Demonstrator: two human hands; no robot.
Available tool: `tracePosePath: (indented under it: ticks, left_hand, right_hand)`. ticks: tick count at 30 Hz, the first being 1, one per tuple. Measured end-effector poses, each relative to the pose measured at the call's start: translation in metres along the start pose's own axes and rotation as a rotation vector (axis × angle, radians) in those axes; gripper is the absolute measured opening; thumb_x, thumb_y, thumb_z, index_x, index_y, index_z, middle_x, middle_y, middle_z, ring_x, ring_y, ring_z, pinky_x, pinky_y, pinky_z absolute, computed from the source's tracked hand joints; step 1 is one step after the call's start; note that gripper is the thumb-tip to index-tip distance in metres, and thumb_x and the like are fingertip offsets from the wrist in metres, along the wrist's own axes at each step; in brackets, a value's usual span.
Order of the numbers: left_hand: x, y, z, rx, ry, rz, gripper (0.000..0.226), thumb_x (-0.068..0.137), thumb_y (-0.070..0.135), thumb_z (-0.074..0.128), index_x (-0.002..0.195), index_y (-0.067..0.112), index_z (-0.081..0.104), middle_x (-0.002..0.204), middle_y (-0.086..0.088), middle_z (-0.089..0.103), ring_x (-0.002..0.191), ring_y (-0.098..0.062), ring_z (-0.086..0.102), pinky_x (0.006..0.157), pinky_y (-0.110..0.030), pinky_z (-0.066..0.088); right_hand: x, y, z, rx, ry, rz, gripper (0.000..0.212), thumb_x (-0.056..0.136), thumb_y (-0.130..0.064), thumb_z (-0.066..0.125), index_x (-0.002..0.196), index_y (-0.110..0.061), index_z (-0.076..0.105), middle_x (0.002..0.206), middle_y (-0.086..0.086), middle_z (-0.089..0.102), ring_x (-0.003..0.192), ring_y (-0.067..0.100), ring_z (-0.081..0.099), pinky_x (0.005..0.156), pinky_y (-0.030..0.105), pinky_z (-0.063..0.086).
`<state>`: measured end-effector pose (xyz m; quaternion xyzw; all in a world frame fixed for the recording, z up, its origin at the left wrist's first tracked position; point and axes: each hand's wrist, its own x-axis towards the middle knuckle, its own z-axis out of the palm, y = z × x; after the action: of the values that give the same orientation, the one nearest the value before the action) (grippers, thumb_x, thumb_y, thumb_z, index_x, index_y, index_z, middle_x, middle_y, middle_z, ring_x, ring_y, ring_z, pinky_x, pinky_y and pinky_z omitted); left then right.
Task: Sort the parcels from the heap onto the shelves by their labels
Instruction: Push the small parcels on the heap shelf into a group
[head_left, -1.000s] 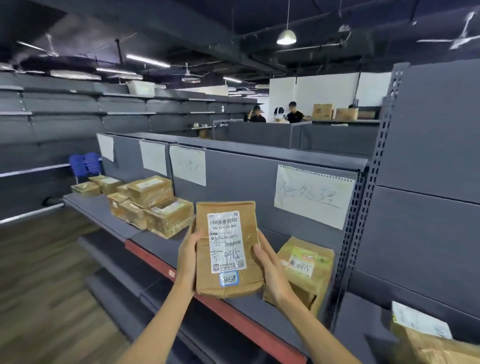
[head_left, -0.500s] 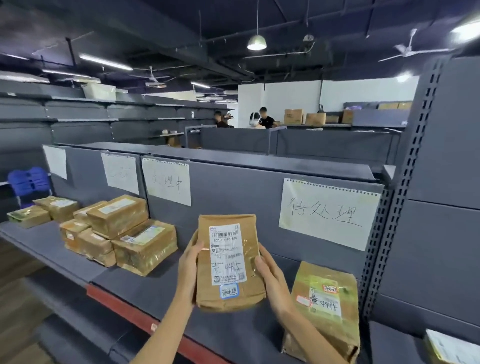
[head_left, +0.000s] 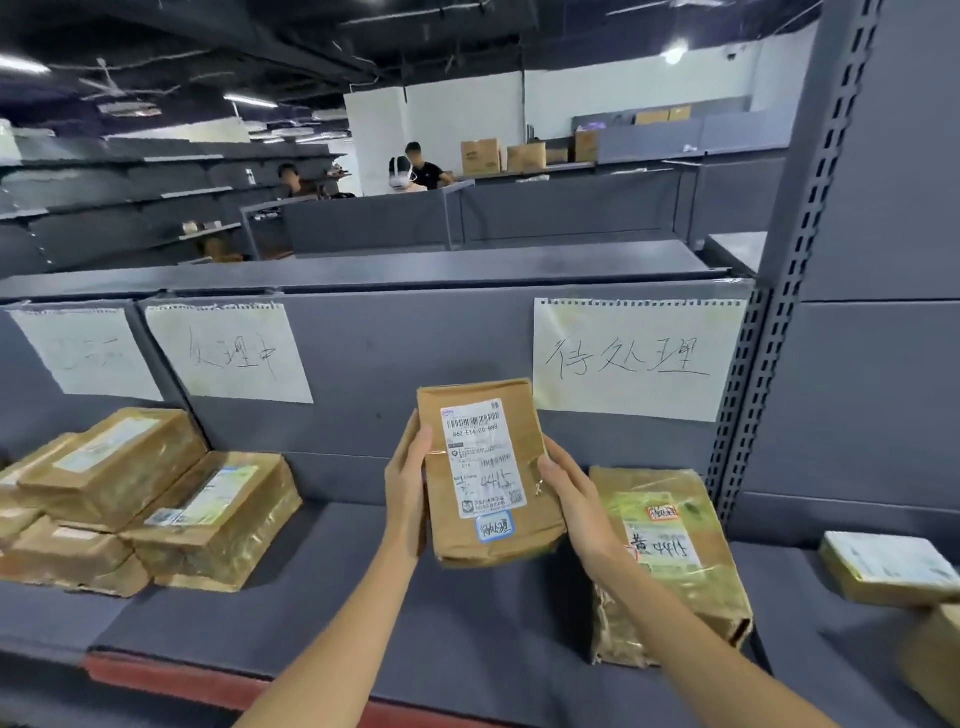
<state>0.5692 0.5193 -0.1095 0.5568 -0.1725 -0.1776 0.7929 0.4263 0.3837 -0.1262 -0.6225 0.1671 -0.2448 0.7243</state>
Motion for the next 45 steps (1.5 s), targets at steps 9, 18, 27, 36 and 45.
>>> tracePosePath:
  ticks: [9, 18, 27, 36, 45]
  left_hand:
    - [0.025, -0.008, 0.01, -0.022, -0.186, -0.062, 0.045, 0.093, 0.048, 0.063, 0.134, 0.031, 0.063, 0.124, 0.0, 0.072, 0.114, -0.024, 0.069, 0.102, -0.054, 0.05]
    - [0.037, -0.04, -0.003, -0.074, -0.115, -0.198, 0.038, 0.091, 0.042, 0.067, 0.124, 0.022, 0.07, 0.113, -0.003, 0.076, 0.105, -0.025, 0.072, 0.101, -0.052, 0.052]
    - [0.04, -0.085, 0.002, 0.019, -0.032, -0.37, 0.038, 0.087, 0.042, 0.07, 0.116, 0.018, 0.073, 0.101, -0.005, 0.078, 0.098, -0.027, 0.073, 0.088, -0.042, 0.057]
    - [0.037, -0.135, 0.007, 0.282, 0.002, -0.495, 0.039, 0.084, 0.051, 0.065, 0.111, 0.025, 0.077, 0.103, -0.001, 0.077, 0.099, -0.023, 0.07, 0.098, -0.047, 0.052]
    - [0.057, -0.151, 0.007, 0.339, -0.112, -0.536, 0.041, 0.1, 0.043, 0.053, 0.109, 0.008, 0.072, 0.094, -0.012, 0.074, 0.094, -0.031, 0.068, 0.093, -0.044, 0.049]
  right_hand:
    - [-0.012, -0.004, 0.006, -0.054, 0.22, 0.014, 0.057, 0.08, -0.06, 0.066, 0.133, -0.042, 0.06, 0.126, -0.011, 0.07, 0.119, 0.012, 0.066, 0.109, 0.044, 0.046]
    - [-0.006, 0.007, 0.004, -0.823, 0.369, 0.034, 0.064, 0.093, -0.069, 0.038, 0.145, -0.034, 0.052, 0.146, -0.01, 0.055, 0.145, 0.017, 0.032, 0.119, 0.04, 0.028]
    - [-0.007, 0.026, -0.014, -1.448, 0.42, 0.201, 0.074, 0.093, -0.075, 0.017, 0.158, -0.042, 0.013, 0.169, 0.008, 0.0, 0.155, 0.031, -0.01, 0.124, 0.05, -0.005]
    - [-0.009, 0.049, -0.032, -1.549, 0.309, 0.431, 0.112, 0.058, -0.072, -0.018, 0.16, -0.031, 0.001, 0.168, 0.019, -0.001, 0.154, 0.039, -0.008, 0.123, 0.056, 0.001]
    - [-0.005, 0.055, -0.033, -1.614, 0.268, 0.446, 0.107, 0.059, -0.067, -0.02, 0.159, -0.029, -0.011, 0.166, 0.019, -0.011, 0.153, 0.042, -0.015, 0.123, 0.06, -0.003]
